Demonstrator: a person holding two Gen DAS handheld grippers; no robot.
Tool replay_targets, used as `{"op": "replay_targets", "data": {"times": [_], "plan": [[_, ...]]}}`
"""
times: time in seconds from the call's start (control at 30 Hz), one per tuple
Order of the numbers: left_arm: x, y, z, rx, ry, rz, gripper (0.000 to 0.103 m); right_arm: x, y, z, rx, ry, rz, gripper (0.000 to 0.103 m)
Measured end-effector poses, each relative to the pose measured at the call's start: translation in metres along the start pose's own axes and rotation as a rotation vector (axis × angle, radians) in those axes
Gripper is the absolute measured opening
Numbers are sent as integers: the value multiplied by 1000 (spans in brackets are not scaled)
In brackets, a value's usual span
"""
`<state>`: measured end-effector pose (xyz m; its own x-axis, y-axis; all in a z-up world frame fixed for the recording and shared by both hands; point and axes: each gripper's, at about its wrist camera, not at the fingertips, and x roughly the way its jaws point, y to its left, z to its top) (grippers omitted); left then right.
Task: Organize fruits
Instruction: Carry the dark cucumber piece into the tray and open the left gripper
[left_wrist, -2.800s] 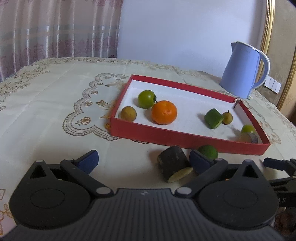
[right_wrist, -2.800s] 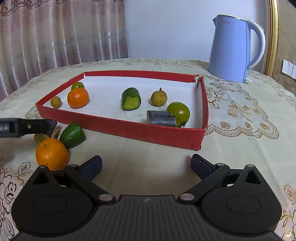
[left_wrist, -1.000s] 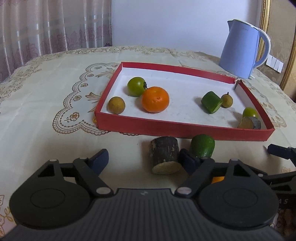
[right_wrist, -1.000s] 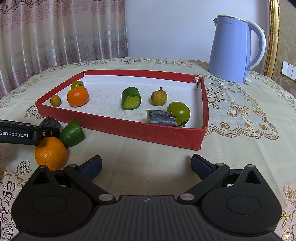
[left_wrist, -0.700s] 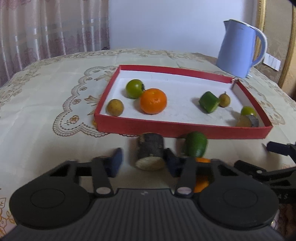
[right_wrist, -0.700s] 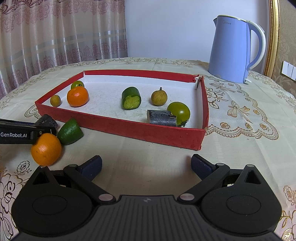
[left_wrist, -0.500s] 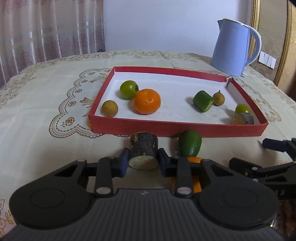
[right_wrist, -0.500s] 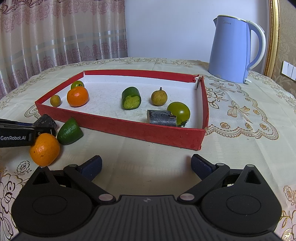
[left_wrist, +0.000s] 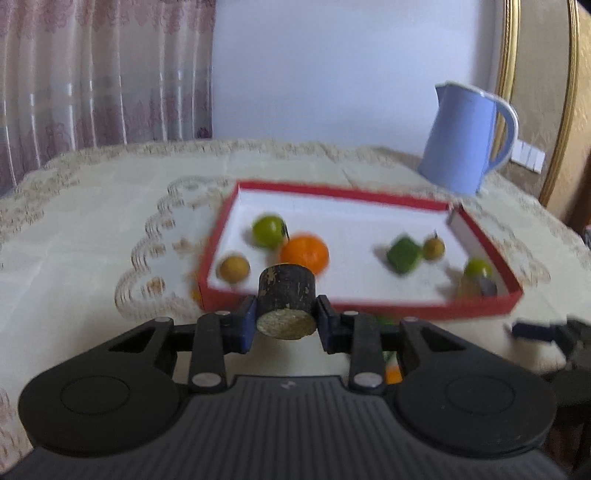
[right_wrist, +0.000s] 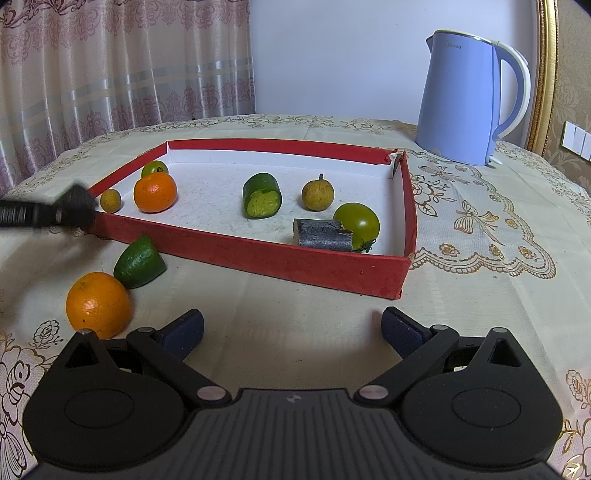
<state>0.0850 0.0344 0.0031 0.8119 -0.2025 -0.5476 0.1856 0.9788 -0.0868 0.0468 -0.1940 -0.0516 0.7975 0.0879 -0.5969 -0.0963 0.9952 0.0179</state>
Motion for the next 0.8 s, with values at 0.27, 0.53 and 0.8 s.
{"op": "replay_targets", "data": {"times": [0.27,0.53,0.8], "plan": [[38,3,19,-10,14,-2,30,0,0,0,0,0,0,103],[58,1,12,17,29,25,34,0,0,0,0,0,0,103],[44,-5,7,61,-70,78,83,0,0,0,0,0,0,103]]}}
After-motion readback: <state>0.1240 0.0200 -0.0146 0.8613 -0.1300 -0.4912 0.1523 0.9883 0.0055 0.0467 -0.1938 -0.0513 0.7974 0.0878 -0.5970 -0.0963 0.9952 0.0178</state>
